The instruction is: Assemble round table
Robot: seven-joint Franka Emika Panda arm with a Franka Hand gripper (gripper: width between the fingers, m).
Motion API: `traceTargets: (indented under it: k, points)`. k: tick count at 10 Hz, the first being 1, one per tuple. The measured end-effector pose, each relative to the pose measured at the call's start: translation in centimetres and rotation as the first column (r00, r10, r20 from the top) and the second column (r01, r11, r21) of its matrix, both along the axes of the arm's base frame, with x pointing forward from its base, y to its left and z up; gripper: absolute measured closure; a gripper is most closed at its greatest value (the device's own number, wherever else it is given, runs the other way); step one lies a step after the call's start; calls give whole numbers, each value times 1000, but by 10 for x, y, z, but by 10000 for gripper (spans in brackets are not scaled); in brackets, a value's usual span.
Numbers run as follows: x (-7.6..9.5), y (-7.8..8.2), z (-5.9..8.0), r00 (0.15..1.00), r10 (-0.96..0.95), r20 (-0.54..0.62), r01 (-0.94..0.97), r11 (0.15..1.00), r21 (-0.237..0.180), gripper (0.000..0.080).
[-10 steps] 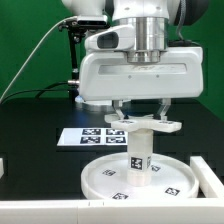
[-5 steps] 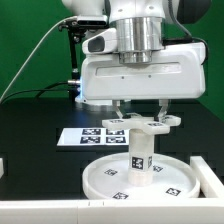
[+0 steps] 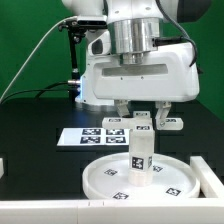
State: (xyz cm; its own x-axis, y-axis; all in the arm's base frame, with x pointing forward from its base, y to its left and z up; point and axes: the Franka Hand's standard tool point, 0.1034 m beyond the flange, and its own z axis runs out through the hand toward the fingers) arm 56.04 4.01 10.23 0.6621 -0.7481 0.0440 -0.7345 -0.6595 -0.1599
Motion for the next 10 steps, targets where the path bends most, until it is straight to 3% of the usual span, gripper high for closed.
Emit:
traceTargets:
  k: [1, 3, 5, 8, 10]
  points:
    - [0, 0, 1, 1000, 3, 1, -3, 1000, 0, 171]
    - [3, 5, 20, 977, 214, 12, -214, 977, -23, 156]
    - [2, 7, 25, 888, 459, 25, -457, 887, -67, 151]
    - [-1, 11, 23, 635, 773, -10, -765, 627, -145, 150]
    - [-4, 8, 19, 505, 863, -32, -854, 494, -161, 150]
